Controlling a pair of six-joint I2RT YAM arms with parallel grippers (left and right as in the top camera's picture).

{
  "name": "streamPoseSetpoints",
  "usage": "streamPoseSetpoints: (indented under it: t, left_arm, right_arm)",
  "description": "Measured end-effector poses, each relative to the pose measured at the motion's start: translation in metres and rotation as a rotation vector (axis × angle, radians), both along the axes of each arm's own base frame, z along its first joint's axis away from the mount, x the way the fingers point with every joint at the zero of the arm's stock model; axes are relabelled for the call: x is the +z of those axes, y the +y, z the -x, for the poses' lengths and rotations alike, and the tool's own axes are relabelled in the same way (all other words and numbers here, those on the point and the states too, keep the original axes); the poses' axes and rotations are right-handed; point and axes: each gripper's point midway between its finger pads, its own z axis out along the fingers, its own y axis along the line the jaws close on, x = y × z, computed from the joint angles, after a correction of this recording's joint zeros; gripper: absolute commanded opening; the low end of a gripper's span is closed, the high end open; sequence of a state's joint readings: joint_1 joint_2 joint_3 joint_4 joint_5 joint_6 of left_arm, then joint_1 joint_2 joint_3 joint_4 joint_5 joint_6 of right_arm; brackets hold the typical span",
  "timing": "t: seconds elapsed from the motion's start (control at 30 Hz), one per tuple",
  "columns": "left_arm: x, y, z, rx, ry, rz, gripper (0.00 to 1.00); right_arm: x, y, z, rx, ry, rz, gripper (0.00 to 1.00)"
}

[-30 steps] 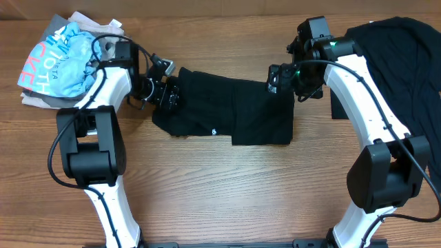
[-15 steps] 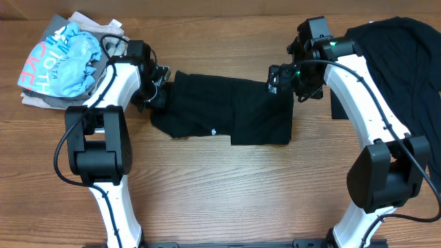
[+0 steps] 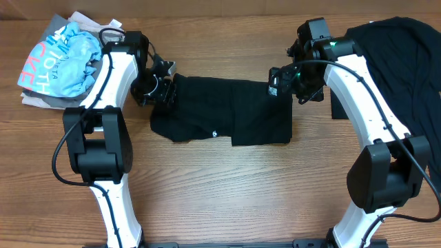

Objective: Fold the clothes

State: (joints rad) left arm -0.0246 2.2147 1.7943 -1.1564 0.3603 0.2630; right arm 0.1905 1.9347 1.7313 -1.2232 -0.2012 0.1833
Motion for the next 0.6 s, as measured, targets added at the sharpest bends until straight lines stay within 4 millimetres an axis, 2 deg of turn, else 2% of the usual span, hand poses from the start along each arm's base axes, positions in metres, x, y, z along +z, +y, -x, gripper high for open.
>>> streamPoseSetpoints:
  t: [0.07,0.17,0.33,0.37,0.6]
  left_arm:
    - [0.003,-0.008,-0.001,-0.023,-0.012,0.05,0.64]
    - [0.005,-0.012,-0.005,-0.042,-0.039,0.074,0.73]
    - [0.0,-0.001,-0.008,-0.054,-0.055,0.003,0.97]
    - [-0.001,0.002,-0.009,-0.056,-0.059,-0.015,0.99]
    - [-0.005,0.018,-0.017,-0.056,-0.089,-0.115,1.0]
  right_arm:
    - [0.0,0.0,0.0,0.001,-0.001,0.0,1.0]
    - [0.0,0.0,0.0,0.0,-0.001,0.0,1.0]
    - [0.0,0.0,0.0,0.0,-0.001,0.0,1.0]
    - [0.0,0.0,0.0,0.001,-0.001,0.0,1.0]
    - [-0.001,0.0,-0.001,0.0,-0.006,-0.001,1.0]
